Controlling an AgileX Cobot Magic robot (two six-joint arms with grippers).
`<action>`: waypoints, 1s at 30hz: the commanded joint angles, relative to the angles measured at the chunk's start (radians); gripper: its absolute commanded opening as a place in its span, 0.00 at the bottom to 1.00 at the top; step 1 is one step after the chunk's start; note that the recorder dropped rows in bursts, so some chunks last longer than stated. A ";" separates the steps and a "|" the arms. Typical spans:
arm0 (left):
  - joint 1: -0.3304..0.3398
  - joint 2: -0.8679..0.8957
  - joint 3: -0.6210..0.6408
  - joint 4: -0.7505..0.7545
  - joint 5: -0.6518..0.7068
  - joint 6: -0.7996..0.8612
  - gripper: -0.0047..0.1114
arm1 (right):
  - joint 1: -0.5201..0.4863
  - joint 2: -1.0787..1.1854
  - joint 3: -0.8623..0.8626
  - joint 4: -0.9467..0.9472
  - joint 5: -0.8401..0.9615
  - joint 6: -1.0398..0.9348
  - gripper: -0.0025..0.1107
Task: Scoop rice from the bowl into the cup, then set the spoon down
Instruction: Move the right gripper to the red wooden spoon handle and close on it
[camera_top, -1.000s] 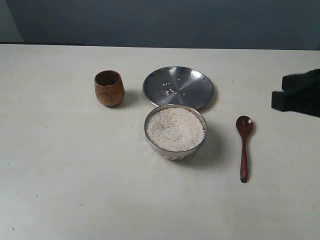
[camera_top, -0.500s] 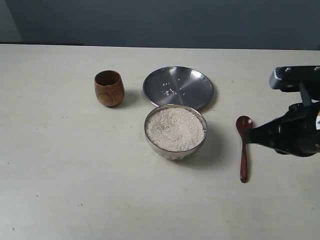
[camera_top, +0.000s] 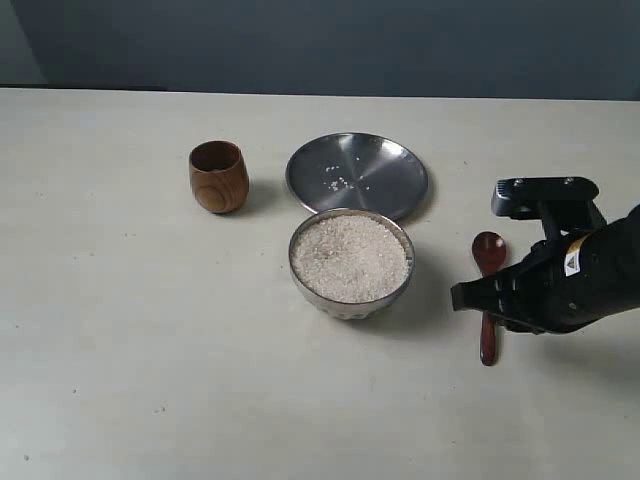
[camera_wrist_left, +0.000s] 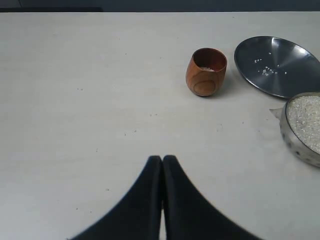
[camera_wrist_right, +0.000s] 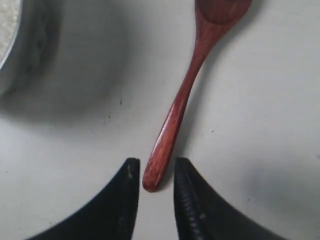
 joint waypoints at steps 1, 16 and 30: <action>0.001 0.004 -0.006 -0.001 0.003 0.002 0.04 | 0.002 0.061 -0.003 -0.003 -0.055 -0.008 0.27; 0.001 0.004 -0.006 -0.001 0.003 0.002 0.04 | 0.002 0.204 -0.003 -0.003 -0.183 -0.008 0.27; 0.001 0.004 -0.006 -0.001 0.003 0.004 0.04 | 0.002 0.227 -0.003 -0.055 -0.162 -0.004 0.27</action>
